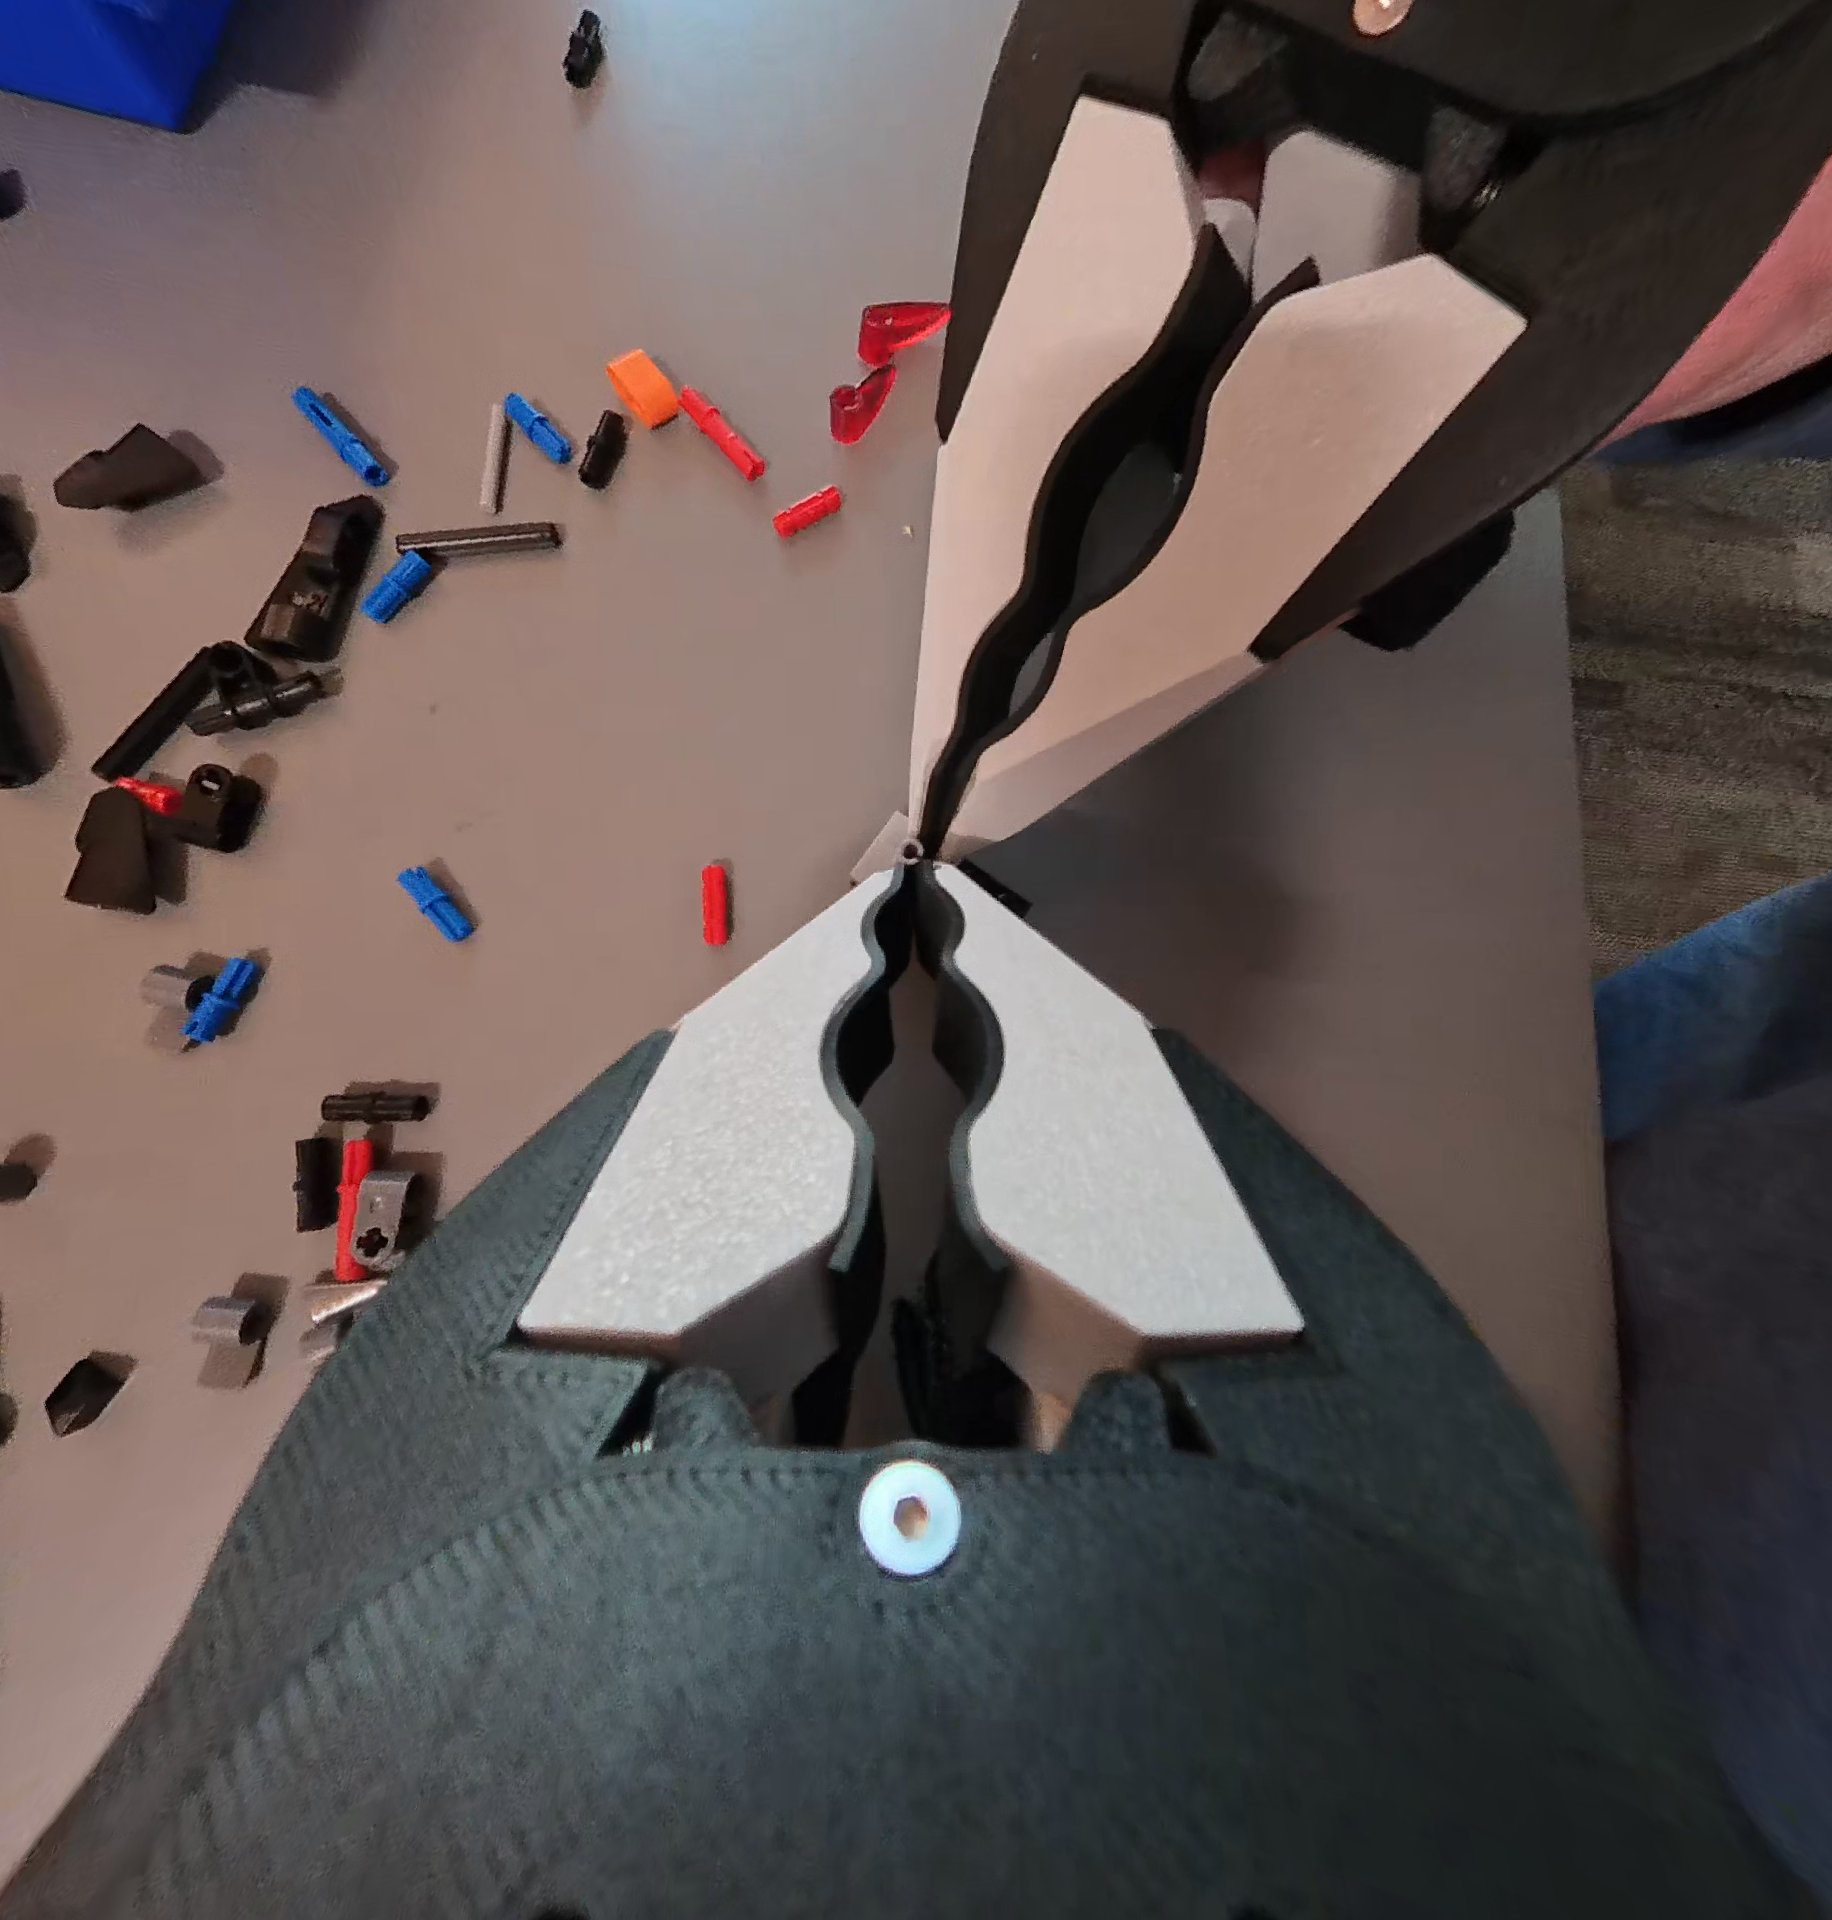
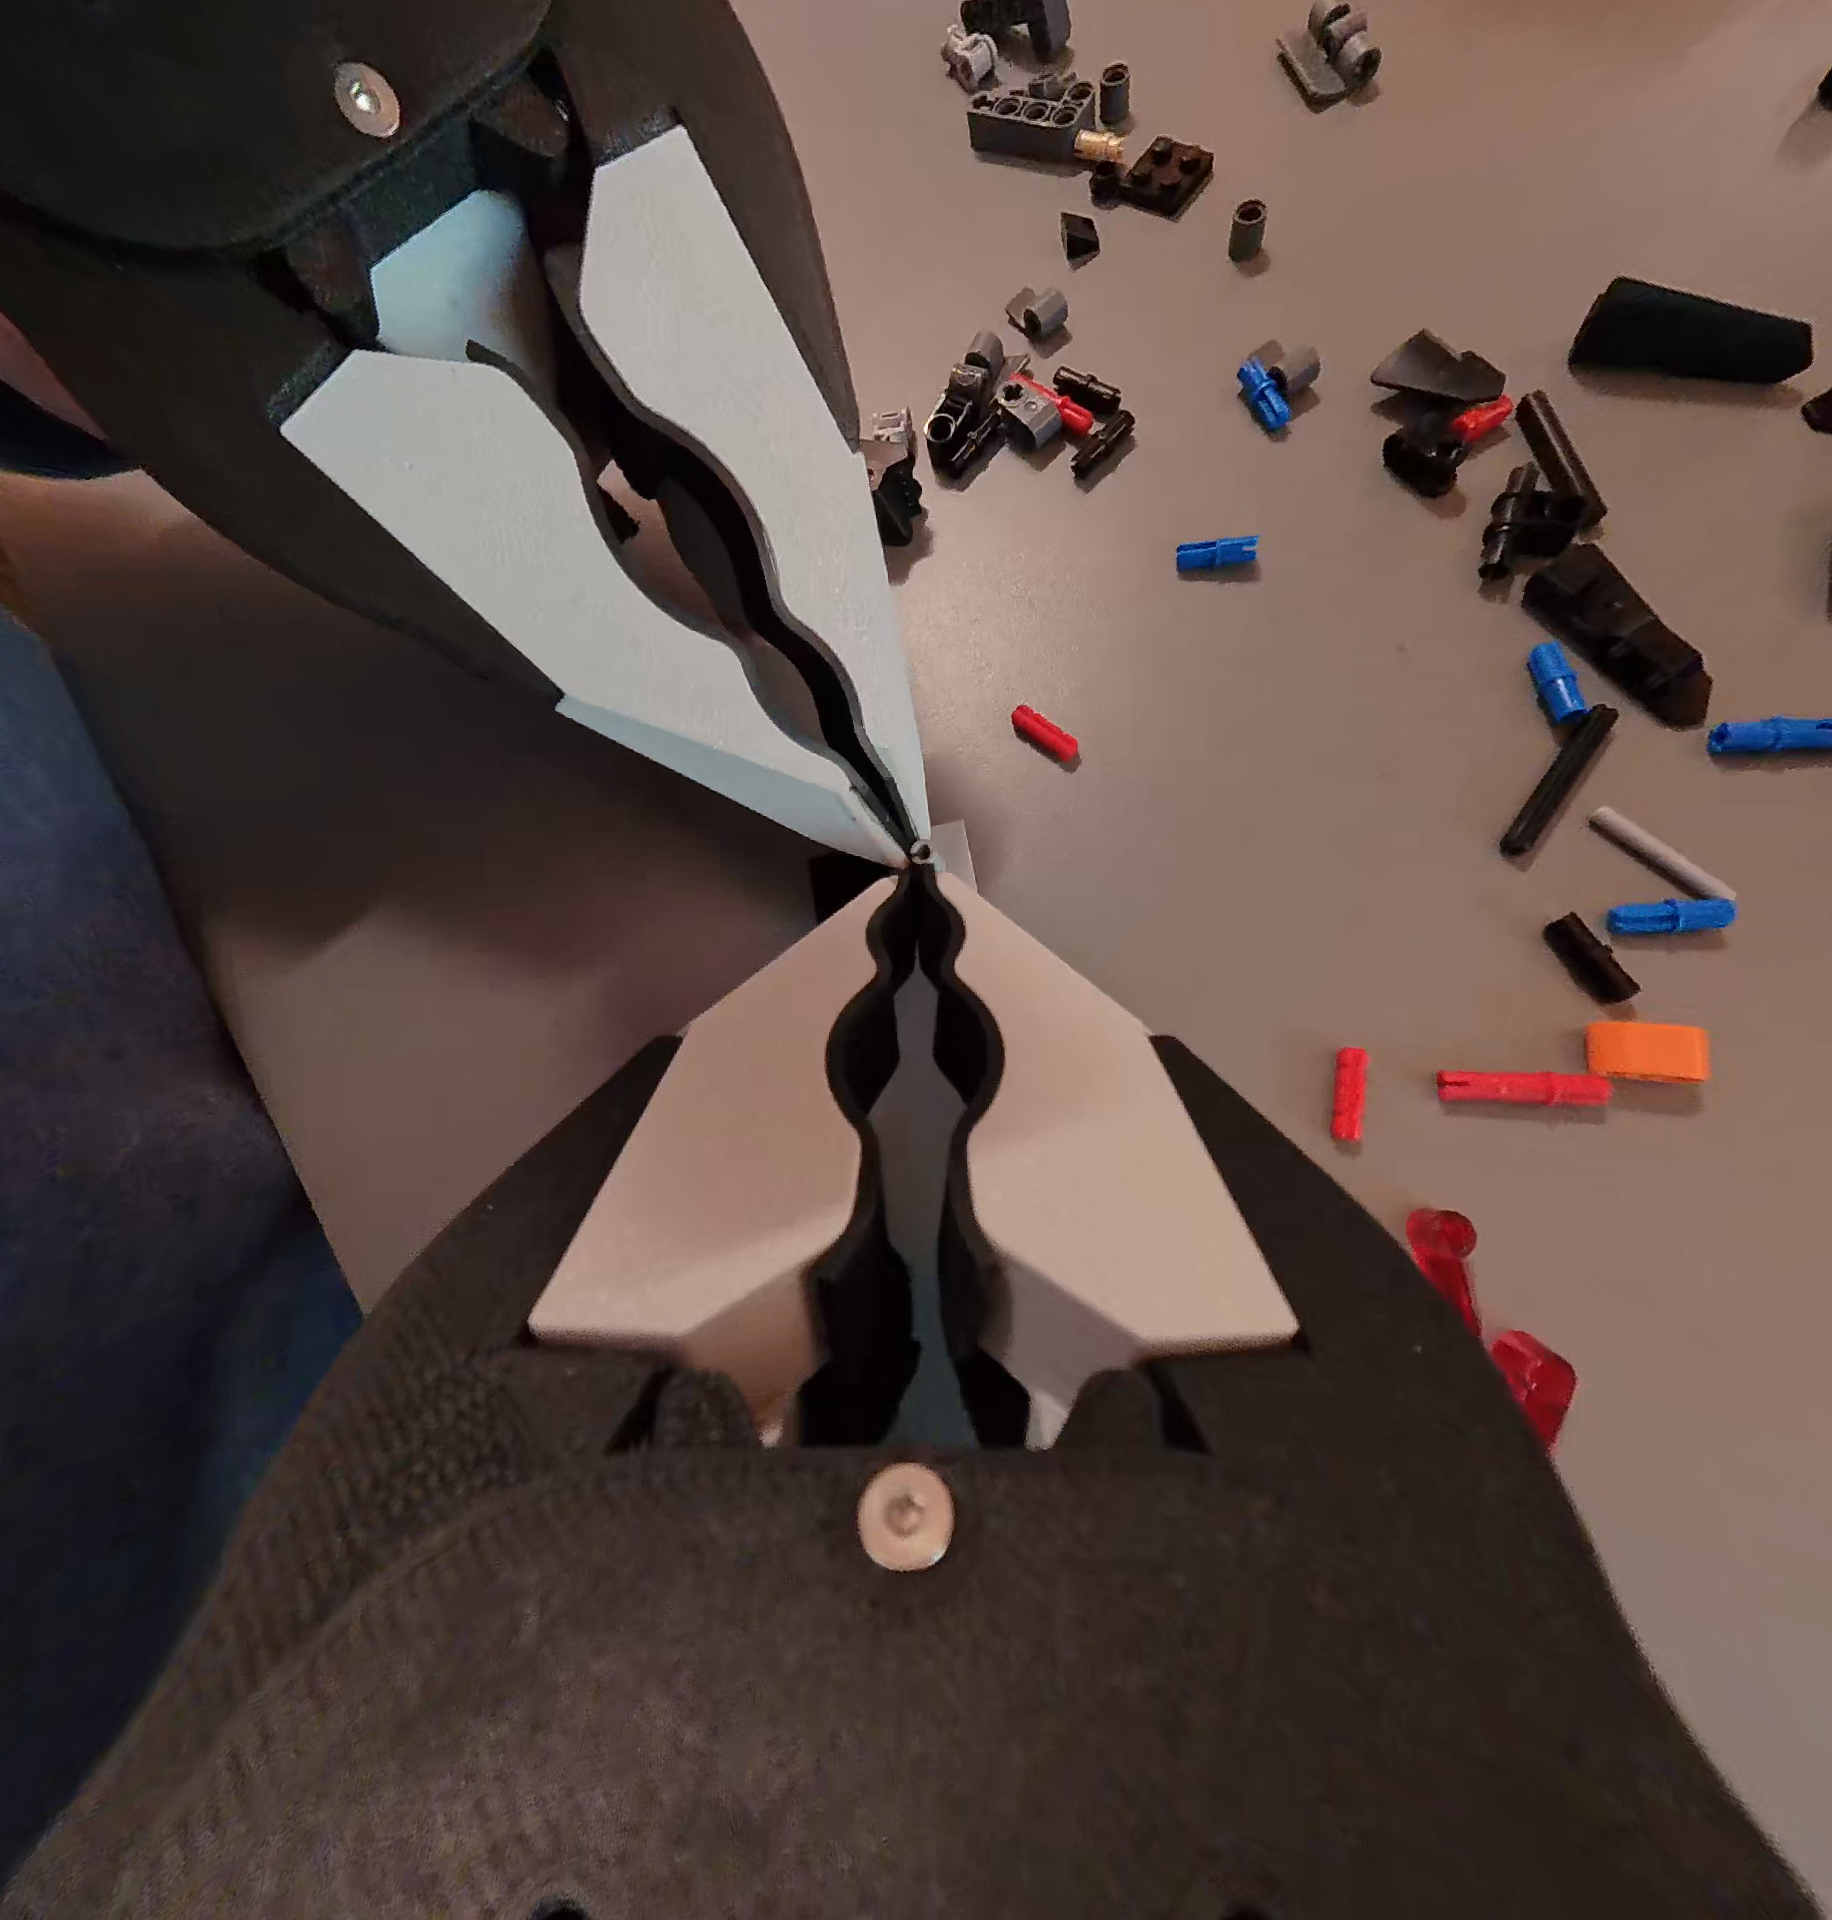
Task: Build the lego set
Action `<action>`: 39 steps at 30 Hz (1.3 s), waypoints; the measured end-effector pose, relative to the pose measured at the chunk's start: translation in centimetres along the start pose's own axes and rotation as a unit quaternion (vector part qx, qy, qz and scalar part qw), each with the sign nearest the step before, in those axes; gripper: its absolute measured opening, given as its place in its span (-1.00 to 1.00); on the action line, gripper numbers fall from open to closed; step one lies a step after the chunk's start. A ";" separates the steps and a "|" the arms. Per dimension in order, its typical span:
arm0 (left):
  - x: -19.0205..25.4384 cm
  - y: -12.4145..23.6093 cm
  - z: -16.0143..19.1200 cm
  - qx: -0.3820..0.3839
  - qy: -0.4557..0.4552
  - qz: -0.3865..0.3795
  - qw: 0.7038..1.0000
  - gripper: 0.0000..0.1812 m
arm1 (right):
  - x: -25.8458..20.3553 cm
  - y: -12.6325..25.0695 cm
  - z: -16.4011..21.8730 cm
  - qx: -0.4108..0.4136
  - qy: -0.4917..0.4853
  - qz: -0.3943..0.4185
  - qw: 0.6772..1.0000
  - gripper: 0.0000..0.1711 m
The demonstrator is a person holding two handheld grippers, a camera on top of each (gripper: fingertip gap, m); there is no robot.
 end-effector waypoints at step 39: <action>-0.7 0.0 -0.1 -0.018 -0.070 0.005 0.997 -1.00 | 0.7 -0.4 -1.0 -0.037 0.104 -0.017 0.994 -1.00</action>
Point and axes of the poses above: each gripper's, where its closed fingertips meet, y back along the fingers, z out of its underside, x = y × z across the jaws, the point moved 6 cm from there along y, back along the fingers, and after that the axes turned 6 degrees about -y, right-handed, at the moved point
